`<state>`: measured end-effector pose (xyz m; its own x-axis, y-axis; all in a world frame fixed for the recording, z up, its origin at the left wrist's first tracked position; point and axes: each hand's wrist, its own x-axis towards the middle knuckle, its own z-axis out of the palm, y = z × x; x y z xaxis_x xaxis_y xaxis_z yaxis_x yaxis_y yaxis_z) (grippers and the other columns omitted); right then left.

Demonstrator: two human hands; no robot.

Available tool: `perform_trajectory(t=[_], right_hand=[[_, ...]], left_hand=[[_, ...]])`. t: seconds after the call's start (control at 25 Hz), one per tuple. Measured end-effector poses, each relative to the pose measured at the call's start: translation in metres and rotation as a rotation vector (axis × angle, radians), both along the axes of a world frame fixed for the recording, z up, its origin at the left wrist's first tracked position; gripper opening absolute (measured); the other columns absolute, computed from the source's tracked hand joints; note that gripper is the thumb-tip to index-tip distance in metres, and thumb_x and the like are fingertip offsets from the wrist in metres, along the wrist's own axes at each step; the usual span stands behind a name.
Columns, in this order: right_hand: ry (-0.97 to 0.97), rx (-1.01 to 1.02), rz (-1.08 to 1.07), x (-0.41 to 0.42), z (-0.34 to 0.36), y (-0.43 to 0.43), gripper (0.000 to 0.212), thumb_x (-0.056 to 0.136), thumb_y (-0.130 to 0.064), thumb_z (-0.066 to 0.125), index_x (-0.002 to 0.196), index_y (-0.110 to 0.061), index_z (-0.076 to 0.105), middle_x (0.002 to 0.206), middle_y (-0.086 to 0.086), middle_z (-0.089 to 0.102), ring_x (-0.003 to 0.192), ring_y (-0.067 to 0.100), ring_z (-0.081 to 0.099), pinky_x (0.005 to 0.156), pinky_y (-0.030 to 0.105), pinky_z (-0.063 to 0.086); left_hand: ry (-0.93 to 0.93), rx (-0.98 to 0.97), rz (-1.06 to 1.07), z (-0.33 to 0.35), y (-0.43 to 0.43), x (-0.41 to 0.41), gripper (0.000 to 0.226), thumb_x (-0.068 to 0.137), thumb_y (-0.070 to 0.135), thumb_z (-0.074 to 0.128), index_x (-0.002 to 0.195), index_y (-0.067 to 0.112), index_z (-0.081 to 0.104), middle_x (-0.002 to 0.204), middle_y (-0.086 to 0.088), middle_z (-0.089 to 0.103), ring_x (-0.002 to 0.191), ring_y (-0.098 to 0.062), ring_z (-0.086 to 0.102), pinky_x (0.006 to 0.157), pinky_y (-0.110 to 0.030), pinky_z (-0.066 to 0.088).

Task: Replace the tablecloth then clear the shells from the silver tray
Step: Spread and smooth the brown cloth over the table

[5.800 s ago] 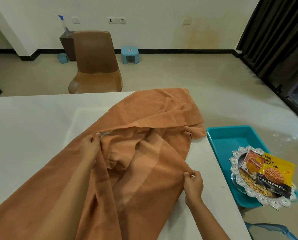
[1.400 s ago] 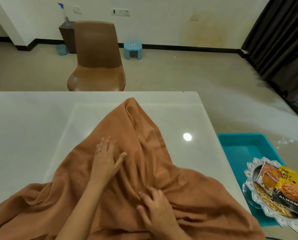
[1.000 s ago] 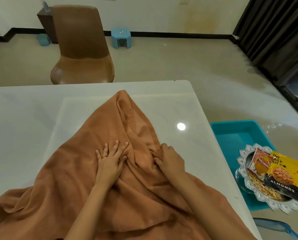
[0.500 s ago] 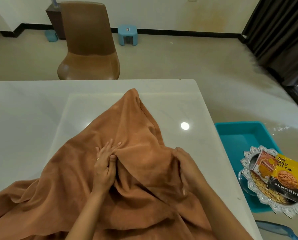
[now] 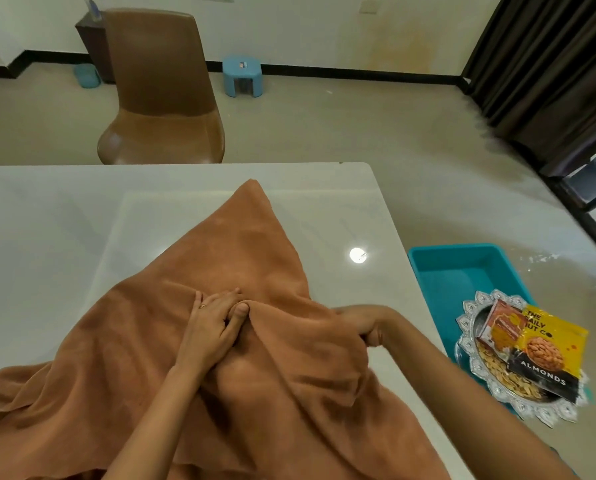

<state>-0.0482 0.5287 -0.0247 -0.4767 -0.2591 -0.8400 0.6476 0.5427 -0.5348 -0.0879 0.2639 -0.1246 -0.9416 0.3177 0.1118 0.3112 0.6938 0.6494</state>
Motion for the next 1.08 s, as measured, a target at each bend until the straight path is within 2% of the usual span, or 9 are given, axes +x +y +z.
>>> perform_trajectory(t=[0.08,0.16,0.24,0.28,0.36,0.44,0.6,0.76,1.08], right_hand=[[0.293,0.344,-0.054,-0.033,0.011,0.019,0.03,0.092,-0.028,0.055,0.114,-0.01,0.065,0.108,0.009,0.065,0.079,0.016,0.06,0.055,0.021,0.044],[0.8,0.654,-0.348,-0.056,0.026,0.046,0.027,0.094,-0.029,0.052,0.103,-0.011,0.07,0.102,0.01,0.069,0.084,0.024,0.061,0.061,0.023,0.037],[1.277,0.739,-0.695,-0.07,0.036,0.07,0.021,0.094,-0.021,0.052,0.097,-0.009,0.068,0.094,0.014,0.069,0.086,0.028,0.06,0.067,0.022,0.032],[1.365,0.738,-0.742,-0.077,0.03,0.082,0.019,0.094,-0.017,0.051,0.101,-0.006,0.065,0.097,0.016,0.066,0.089,0.03,0.059,0.069,0.021,0.032],[1.171,0.686,-0.638,-0.085,0.004,0.095,0.036,0.094,-0.015,0.05,0.128,-0.001,0.049,0.126,0.022,0.053,0.114,0.035,0.051,0.09,0.026,0.035],[0.881,0.771,-0.304,-0.072,-0.037,0.093,0.063,0.096,-0.024,0.047,0.148,-0.002,0.019,0.153,0.022,0.022,0.141,0.037,0.022,0.115,0.038,0.018],[0.689,0.871,-0.034,-0.008,-0.115,0.047,0.086,0.085,-0.071,0.032,0.152,-0.03,-0.003,0.159,0.007,-0.014,0.143,0.04,-0.015,0.114,0.055,-0.009],[0.798,1.022,-0.079,-0.016,-0.141,0.038,0.087,0.079,-0.083,0.013,0.151,-0.037,0.001,0.16,0.002,-0.006,0.144,0.04,-0.009,0.113,0.059,-0.008],[0.876,1.003,-0.076,-0.135,-0.146,0.081,0.082,0.078,-0.082,0.022,0.149,-0.045,0.004,0.16,-0.006,-0.003,0.146,0.032,-0.009,0.114,0.057,-0.007]], left_hand=[[-0.03,-0.102,0.031,0.008,0.001,-0.003,0.071,0.086,0.076,0.015,0.133,0.036,0.051,0.142,0.006,0.048,0.132,-0.016,0.041,0.115,-0.05,0.012],[-0.107,-0.21,0.072,0.012,-0.002,-0.008,0.075,0.08,0.081,0.017,0.144,0.043,0.032,0.154,0.004,0.031,0.14,-0.022,0.029,0.115,-0.054,0.006],[-0.203,-0.311,0.093,0.009,-0.006,-0.017,0.084,0.072,0.088,0.018,0.147,0.051,0.01,0.16,0.004,0.011,0.145,-0.027,0.015,0.111,-0.063,0.0],[-0.252,-0.368,0.098,0.007,-0.008,-0.022,0.09,0.067,0.092,0.019,0.146,0.053,-0.001,0.16,0.004,0.002,0.146,-0.029,0.008,0.108,-0.067,-0.002],[-0.333,-0.505,0.112,-0.001,-0.011,-0.029,0.102,0.056,0.097,0.018,0.142,0.054,-0.016,0.16,0.003,-0.012,0.146,-0.032,-0.003,0.102,-0.073,-0.006],[-0.333,-0.607,0.149,-0.011,-0.011,-0.031,0.109,0.049,0.1,0.015,0.141,0.053,-0.021,0.159,0.002,-0.016,0.145,-0.033,-0.01,0.1,-0.075,-0.007],[-0.264,-0.593,0.254,-0.019,-0.007,-0.039,0.108,0.047,0.101,0.01,0.142,0.055,-0.013,0.16,0.003,-0.011,0.146,-0.032,-0.008,0.098,-0.073,-0.015],[-0.215,-0.569,0.315,-0.021,-0.007,-0.052,0.103,0.051,0.101,0.011,0.143,0.057,-0.004,0.161,0.003,0.002,0.146,-0.032,0.0,0.084,-0.056,-0.039],[-0.151,-0.598,0.364,-0.024,0.013,-0.111,0.096,0.057,0.098,0.012,0.143,0.058,-0.001,0.16,0.004,0.009,0.146,-0.031,0.006,0.083,-0.054,-0.041]])
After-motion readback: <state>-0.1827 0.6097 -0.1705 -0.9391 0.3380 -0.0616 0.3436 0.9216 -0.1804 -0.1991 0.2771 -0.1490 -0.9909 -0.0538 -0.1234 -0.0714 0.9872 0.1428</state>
